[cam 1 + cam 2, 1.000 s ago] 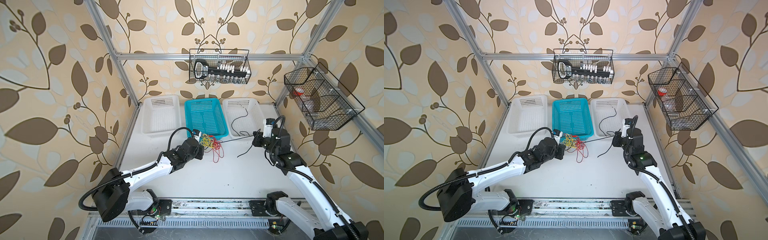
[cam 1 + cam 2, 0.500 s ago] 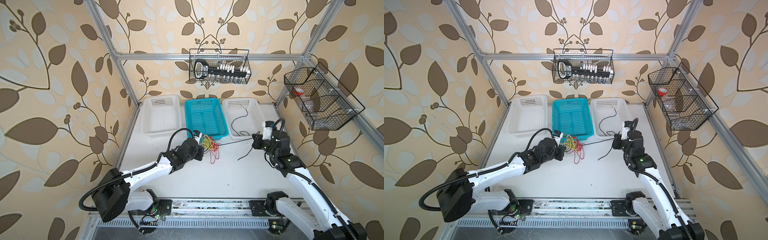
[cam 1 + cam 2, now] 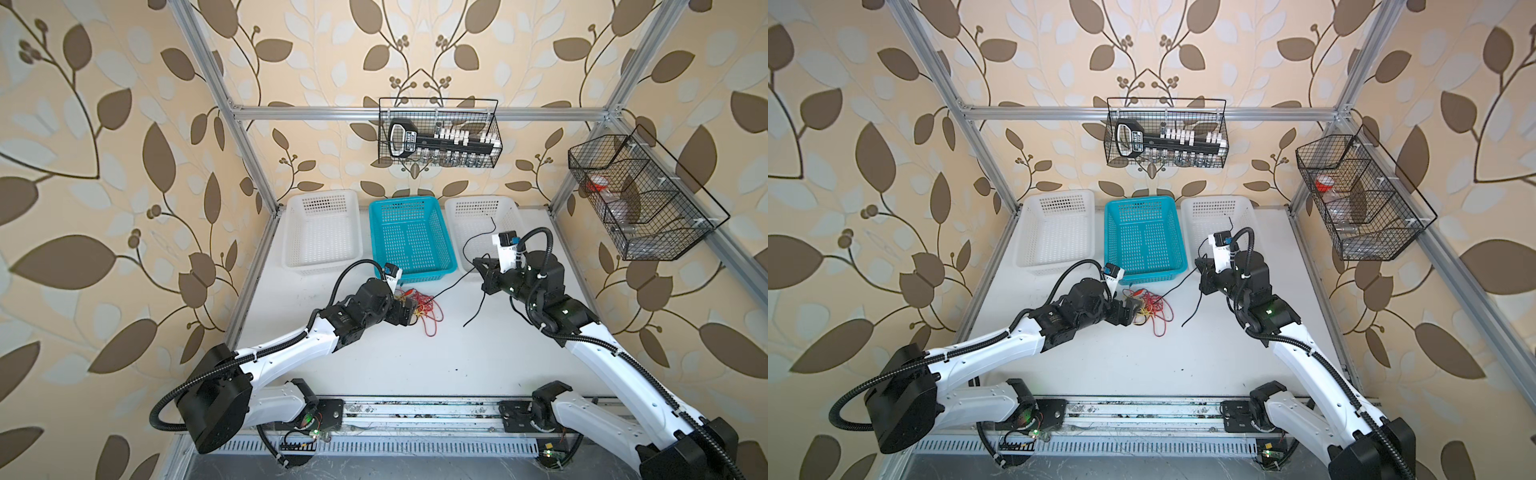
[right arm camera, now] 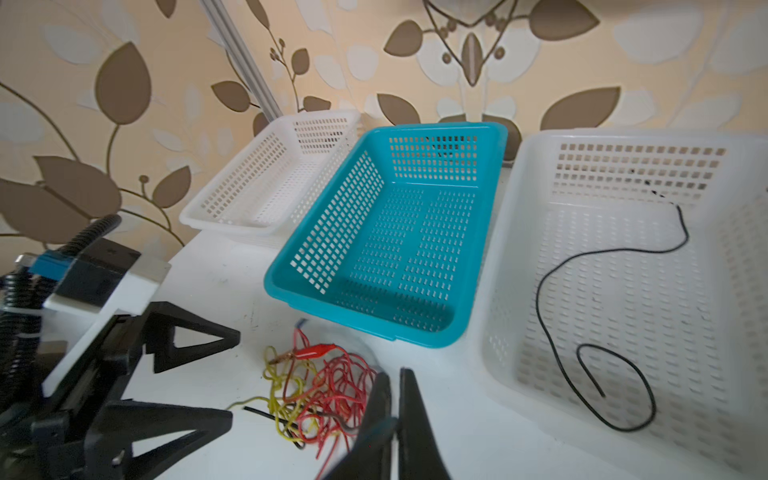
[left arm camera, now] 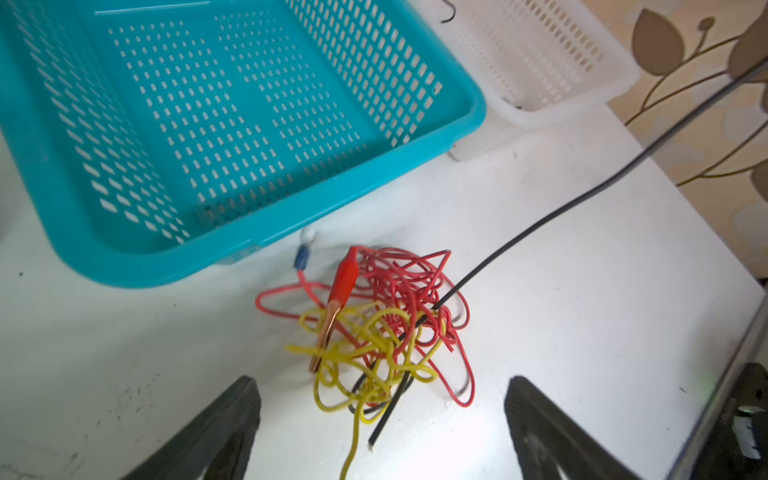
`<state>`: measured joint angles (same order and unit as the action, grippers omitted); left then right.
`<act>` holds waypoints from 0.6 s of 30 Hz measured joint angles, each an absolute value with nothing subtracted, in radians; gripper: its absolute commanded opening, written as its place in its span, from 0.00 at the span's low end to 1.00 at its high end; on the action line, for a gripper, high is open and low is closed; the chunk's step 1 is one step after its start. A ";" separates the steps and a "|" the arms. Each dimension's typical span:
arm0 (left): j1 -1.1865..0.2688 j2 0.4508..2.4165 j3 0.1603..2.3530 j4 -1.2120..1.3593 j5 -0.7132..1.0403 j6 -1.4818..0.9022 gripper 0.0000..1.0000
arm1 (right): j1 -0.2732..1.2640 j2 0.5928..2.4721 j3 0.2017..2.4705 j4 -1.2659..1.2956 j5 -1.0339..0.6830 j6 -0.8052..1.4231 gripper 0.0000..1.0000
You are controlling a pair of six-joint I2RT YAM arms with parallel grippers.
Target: Untangle the cables
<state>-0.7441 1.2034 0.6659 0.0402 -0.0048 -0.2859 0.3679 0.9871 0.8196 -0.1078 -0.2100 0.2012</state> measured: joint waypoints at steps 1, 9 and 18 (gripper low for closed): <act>-0.744 1.203 0.667 0.052 0.002 -0.279 0.99 | 0.382 0.998 0.840 -0.106 -0.229 0.199 0.00; -0.745 1.334 0.749 0.102 0.086 -0.260 0.90 | 0.494 1.079 0.995 -0.109 -0.313 0.175 0.00; -0.750 1.534 0.801 0.204 0.177 -0.279 0.85 | 0.576 1.118 1.065 -0.128 -0.334 0.159 0.00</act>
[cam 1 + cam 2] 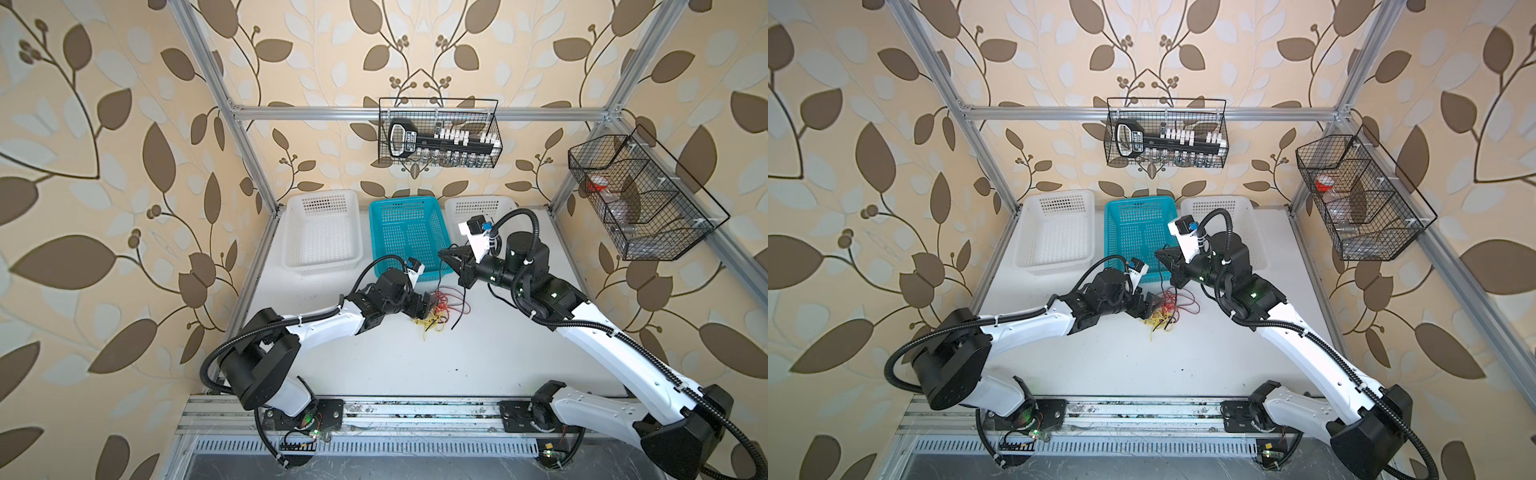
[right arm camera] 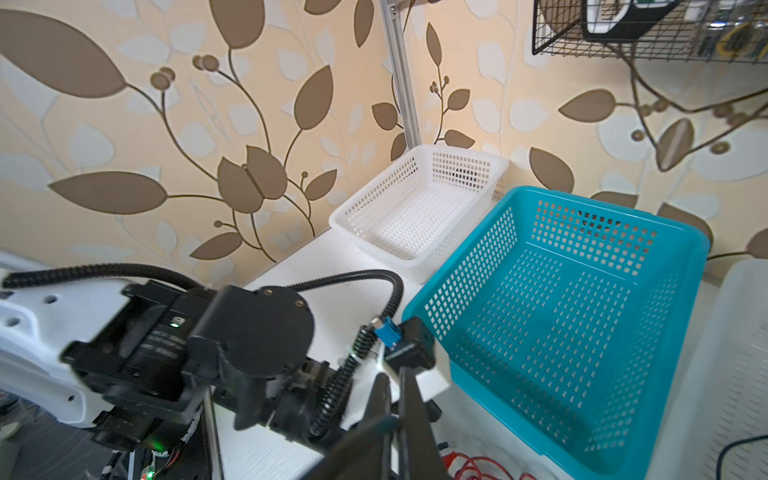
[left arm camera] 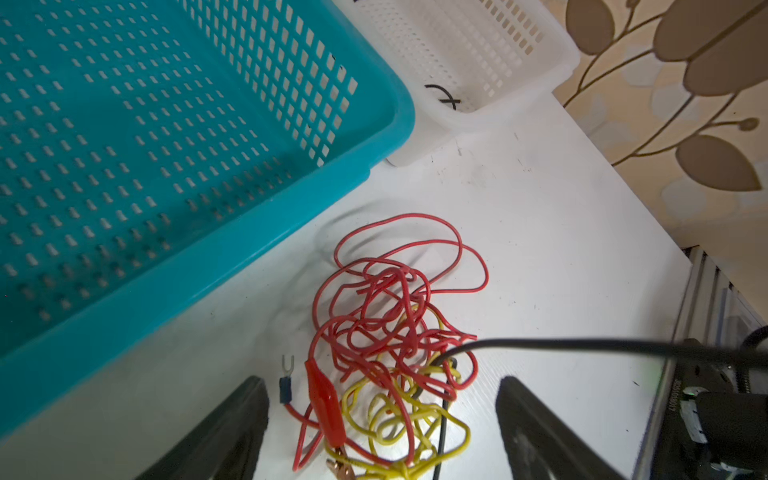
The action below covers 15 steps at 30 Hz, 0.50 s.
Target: Untangle the cables
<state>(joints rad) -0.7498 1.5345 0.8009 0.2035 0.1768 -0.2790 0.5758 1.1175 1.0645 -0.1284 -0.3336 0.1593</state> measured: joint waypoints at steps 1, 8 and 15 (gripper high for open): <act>-0.753 1.552 0.803 0.210 0.181 -0.284 0.83 | 0.583 1.119 1.072 -0.130 -0.334 0.159 0.00; -0.761 1.602 0.826 0.218 0.208 -0.302 0.56 | 0.619 1.129 1.135 -0.132 -0.334 0.156 0.00; -0.760 1.600 0.840 0.229 0.209 -0.313 0.36 | 0.634 1.136 1.165 -0.132 -0.306 0.149 0.00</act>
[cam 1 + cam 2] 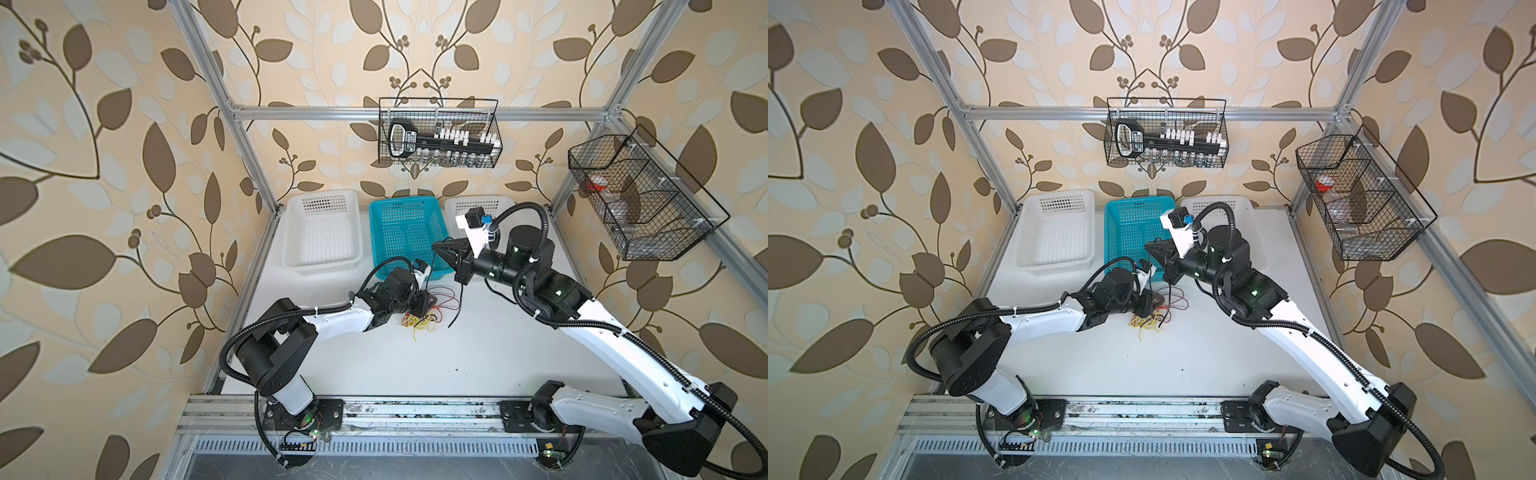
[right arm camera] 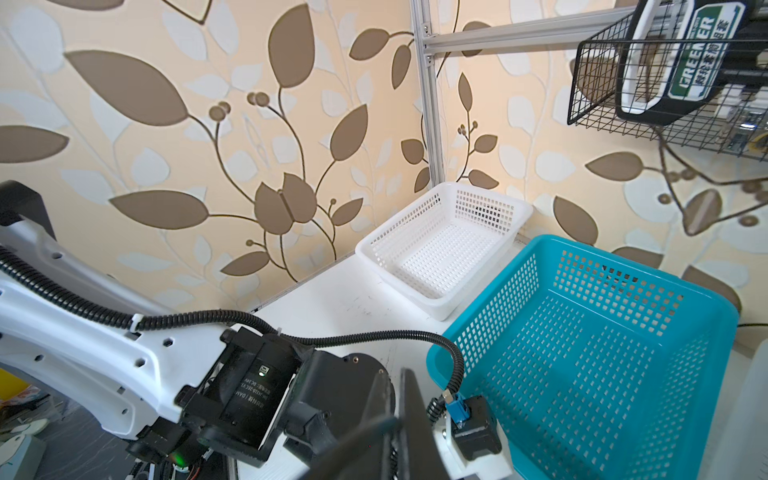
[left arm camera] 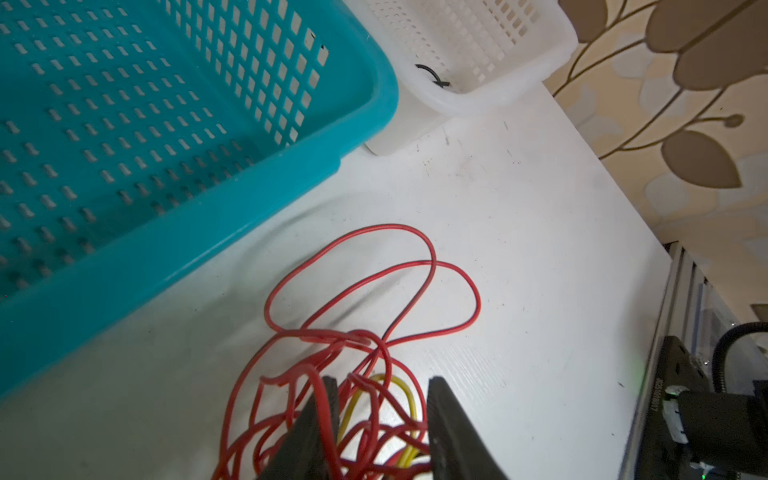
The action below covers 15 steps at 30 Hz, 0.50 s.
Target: Untangle the cables
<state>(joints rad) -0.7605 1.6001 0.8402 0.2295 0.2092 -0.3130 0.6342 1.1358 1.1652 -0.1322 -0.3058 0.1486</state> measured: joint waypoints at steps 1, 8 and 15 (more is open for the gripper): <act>-0.760 1.598 0.840 0.227 0.208 -0.313 0.36 | 0.634 1.140 1.165 -0.133 -0.295 0.147 0.00; -0.760 1.497 0.840 0.197 0.200 -0.302 0.19 | 0.634 1.161 1.124 -0.131 -0.233 0.144 0.00; -0.760 1.401 0.867 0.185 0.195 -0.284 0.01 | 0.634 1.179 1.045 -0.130 -0.186 0.148 0.00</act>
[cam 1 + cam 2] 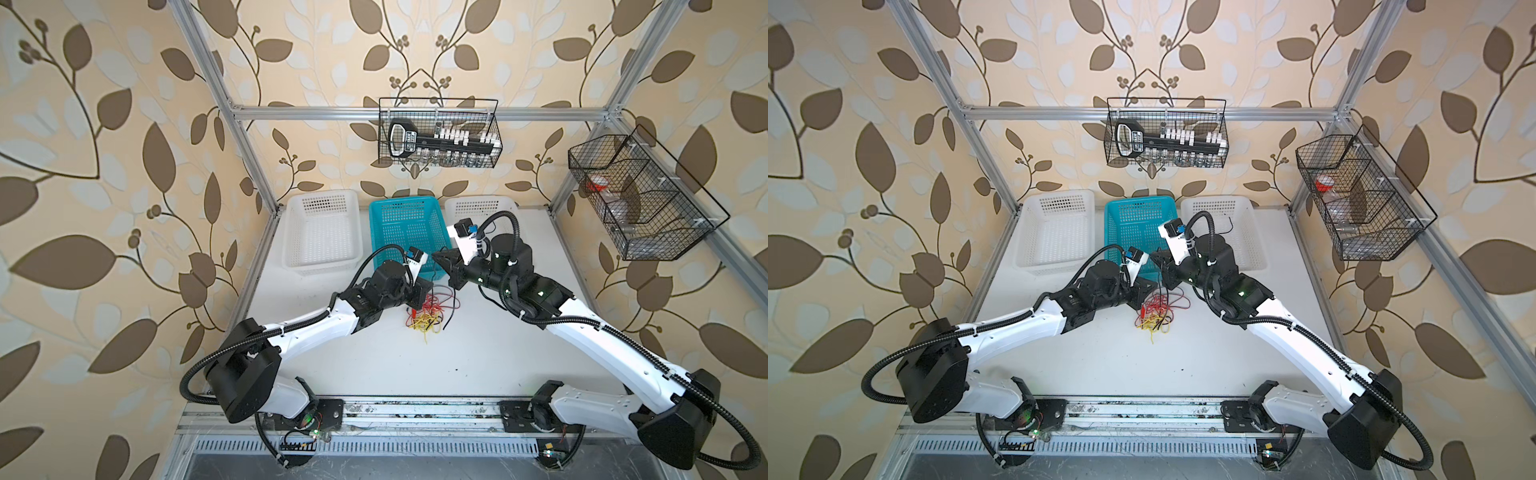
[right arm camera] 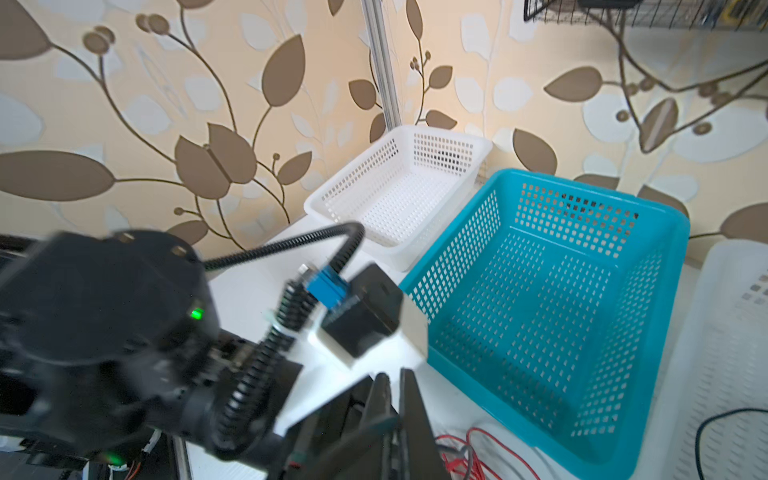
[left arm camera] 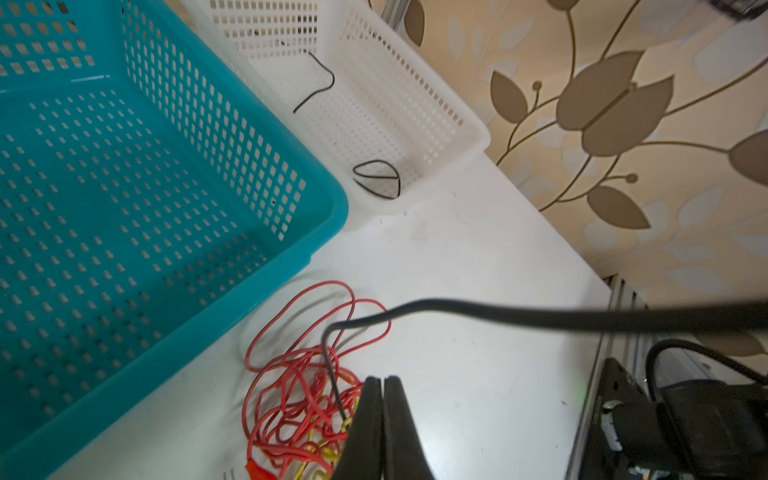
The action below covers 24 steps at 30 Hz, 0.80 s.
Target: Untangle the cables
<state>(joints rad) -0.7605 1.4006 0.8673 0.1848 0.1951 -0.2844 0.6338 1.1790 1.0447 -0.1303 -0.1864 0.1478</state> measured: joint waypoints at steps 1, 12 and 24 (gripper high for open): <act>-0.760 1.400 0.873 0.185 0.194 -0.283 0.11 | 0.634 1.182 1.037 -0.131 -0.183 0.149 0.00; -0.761 1.443 0.876 0.191 0.193 -0.268 0.61 | 0.634 1.164 1.024 -0.128 -0.193 0.153 0.00; -0.760 1.530 0.876 0.210 0.193 -0.278 0.38 | 0.628 1.040 1.026 -0.094 -0.273 0.171 0.00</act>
<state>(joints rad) -0.7605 1.5299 0.8757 0.2100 0.1932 -0.2779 0.6277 1.0405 1.0260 -0.0937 -0.2729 0.1715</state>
